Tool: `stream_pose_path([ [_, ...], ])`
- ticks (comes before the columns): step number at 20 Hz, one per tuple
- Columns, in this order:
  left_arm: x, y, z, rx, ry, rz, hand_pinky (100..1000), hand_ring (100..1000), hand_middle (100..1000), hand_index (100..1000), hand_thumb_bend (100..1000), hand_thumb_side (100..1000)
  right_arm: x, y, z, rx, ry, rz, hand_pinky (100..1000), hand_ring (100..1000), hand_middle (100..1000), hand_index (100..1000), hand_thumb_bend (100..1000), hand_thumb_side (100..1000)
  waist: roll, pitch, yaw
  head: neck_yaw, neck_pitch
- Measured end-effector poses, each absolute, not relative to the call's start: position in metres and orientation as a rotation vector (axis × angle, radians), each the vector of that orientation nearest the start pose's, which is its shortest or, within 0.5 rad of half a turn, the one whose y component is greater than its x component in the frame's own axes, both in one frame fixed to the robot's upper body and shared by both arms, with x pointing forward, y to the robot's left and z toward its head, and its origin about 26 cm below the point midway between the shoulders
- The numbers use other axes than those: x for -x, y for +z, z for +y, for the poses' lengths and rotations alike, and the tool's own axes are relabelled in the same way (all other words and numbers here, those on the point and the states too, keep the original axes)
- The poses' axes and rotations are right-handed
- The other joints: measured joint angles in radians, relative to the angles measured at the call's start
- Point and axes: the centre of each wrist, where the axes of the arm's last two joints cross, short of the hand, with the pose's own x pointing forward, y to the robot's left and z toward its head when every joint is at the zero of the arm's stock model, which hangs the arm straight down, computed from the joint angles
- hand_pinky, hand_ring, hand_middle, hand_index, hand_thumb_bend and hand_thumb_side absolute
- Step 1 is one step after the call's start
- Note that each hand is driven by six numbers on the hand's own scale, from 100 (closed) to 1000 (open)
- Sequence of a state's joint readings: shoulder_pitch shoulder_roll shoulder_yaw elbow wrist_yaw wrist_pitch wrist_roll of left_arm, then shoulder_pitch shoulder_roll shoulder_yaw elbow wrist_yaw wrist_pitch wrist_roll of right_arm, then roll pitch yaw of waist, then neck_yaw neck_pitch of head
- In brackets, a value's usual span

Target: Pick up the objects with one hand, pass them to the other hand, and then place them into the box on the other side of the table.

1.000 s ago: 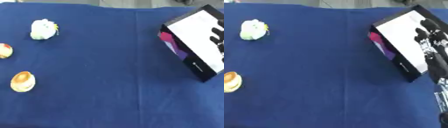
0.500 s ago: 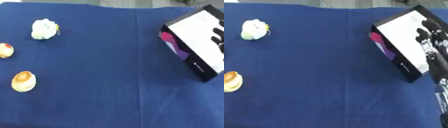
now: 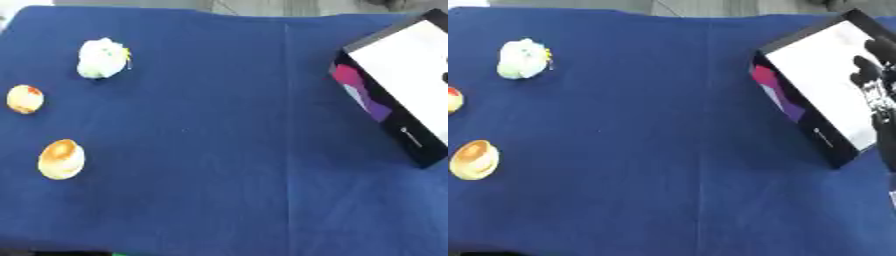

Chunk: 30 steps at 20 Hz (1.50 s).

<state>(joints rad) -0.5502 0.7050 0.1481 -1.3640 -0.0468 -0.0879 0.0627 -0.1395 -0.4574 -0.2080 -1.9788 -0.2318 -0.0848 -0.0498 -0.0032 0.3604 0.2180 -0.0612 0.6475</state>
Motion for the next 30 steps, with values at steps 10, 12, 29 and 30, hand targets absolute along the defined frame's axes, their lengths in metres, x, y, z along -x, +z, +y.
stream_pose_path([
  [10, -0.392, 0.27, 0.487, -0.808, -1.001, -1.537, 934, 911, 838, 916, 416, 601, -0.274, 0.186, -0.35, 0.29, 0.212, -2.251, 971, 1000, 1000, 1000, 100, 557, -0.002, -0.002, 0.008, 0.044, 0.0],
  [12, -0.396, 0.271, 0.493, -0.801, -1.108, -1.419, 927, 911, 838, 913, 466, 568, -0.274, 0.186, -0.35, 0.29, 0.224, -2.251, 970, 1000, 1000, 1000, 100, 556, -0.006, -0.002, 0.008, 0.044, 0.0],
  [29, -0.428, 0.269, 0.483, -0.836, -1.428, -1.043, 905, 894, 803, 902, 489, 208, -0.274, 0.182, -0.346, 0.282, 0.265, -2.238, 969, 1000, 1000, 1000, 100, 554, -0.014, -0.003, 0.017, 0.06, 0.0],
  [30, -0.431, 0.269, 0.479, -0.832, -1.438, -1.048, 905, 894, 803, 902, 488, 204, -0.274, 0.182, -0.346, 0.281, 0.266, -2.237, 969, 1000, 1000, 1000, 100, 554, -0.014, -0.004, 0.017, 0.06, 0.0],
])
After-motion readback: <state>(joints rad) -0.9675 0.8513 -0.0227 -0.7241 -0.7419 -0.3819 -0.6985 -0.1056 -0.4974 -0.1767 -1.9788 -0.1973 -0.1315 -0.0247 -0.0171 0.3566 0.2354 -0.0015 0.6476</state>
